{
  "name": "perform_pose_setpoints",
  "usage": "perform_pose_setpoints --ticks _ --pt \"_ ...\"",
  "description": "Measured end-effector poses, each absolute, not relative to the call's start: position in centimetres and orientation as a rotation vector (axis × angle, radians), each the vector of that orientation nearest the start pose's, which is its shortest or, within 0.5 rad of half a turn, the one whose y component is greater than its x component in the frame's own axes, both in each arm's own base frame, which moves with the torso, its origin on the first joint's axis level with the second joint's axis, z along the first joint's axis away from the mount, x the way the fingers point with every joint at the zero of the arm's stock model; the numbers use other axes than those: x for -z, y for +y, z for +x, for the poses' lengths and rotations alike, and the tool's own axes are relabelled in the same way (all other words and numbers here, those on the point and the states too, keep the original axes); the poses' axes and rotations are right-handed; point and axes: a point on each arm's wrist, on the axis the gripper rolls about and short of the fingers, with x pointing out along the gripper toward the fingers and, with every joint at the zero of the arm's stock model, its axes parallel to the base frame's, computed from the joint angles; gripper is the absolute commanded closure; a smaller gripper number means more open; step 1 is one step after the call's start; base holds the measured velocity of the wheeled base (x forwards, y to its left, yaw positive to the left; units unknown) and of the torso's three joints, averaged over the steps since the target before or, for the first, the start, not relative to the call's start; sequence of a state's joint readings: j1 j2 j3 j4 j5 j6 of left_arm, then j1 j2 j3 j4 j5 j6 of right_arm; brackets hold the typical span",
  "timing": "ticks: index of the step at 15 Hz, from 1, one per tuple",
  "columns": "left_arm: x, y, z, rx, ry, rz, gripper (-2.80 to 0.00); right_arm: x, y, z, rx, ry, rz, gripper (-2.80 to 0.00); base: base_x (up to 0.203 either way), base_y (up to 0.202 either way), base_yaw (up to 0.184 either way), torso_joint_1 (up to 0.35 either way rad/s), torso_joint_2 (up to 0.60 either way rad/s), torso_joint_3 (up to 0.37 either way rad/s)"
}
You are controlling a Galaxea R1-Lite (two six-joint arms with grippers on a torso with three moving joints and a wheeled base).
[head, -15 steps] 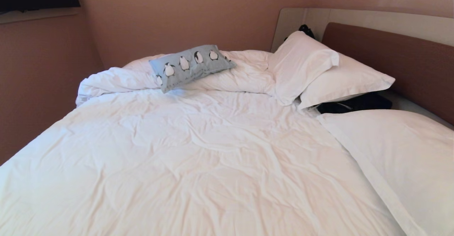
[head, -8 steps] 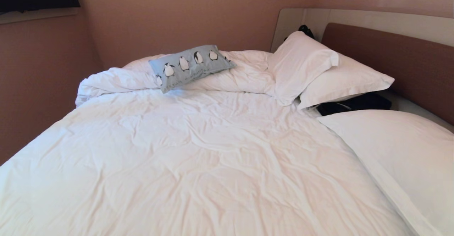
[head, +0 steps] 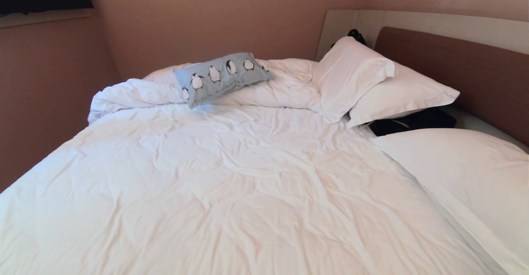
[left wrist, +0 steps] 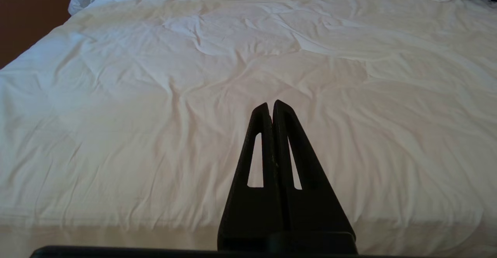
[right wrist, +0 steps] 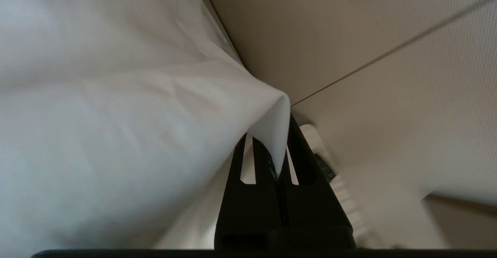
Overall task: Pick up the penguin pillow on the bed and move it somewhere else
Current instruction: Place the pillow at the bedside
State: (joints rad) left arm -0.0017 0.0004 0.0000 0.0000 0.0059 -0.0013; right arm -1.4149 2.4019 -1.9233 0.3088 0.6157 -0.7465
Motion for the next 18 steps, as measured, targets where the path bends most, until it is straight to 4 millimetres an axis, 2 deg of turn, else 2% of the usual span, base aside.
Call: perform_pose_setpoints --ticks 6,7,11,13,15,18 --pt "-7.5 0.0 -2.3 -0.004 0.000 -0.001 0.00 -12.5 -46.3 8.1 0.605 0.590 0.180 0.00 0.000 0.000 0.000 0.000 0.00 0.000" --pt "-7.5 0.0 -2.3 -0.004 0.000 -0.001 0.00 -12.4 -46.2 8.1 0.605 0.590 0.192 -2.80 0.000 0.000 0.000 0.000 0.00 0.000" --pt "-7.5 0.0 -2.3 -0.003 0.000 -0.001 0.00 -13.0 -45.4 7.7 0.600 0.587 0.202 -2.80 0.000 0.000 0.000 0.000 0.00 0.000" --pt "-7.5 0.0 -2.3 -0.004 0.000 -0.001 0.00 -13.9 -44.2 7.2 0.582 0.579 0.199 -2.80 0.000 0.000 0.000 0.000 0.00 0.000" --pt "-7.5 0.0 -2.3 -0.004 0.000 -0.001 0.00 -15.4 -42.6 6.7 0.557 0.557 0.181 -2.80 0.000 0.000 0.000 0.000 0.00 0.000" --pt "-7.5 0.0 -2.3 -0.004 0.000 -0.001 0.00 -18.8 -39.0 6.2 0.524 0.505 0.160 -2.80 0.000 0.000 0.000 0.000 0.00 0.000"
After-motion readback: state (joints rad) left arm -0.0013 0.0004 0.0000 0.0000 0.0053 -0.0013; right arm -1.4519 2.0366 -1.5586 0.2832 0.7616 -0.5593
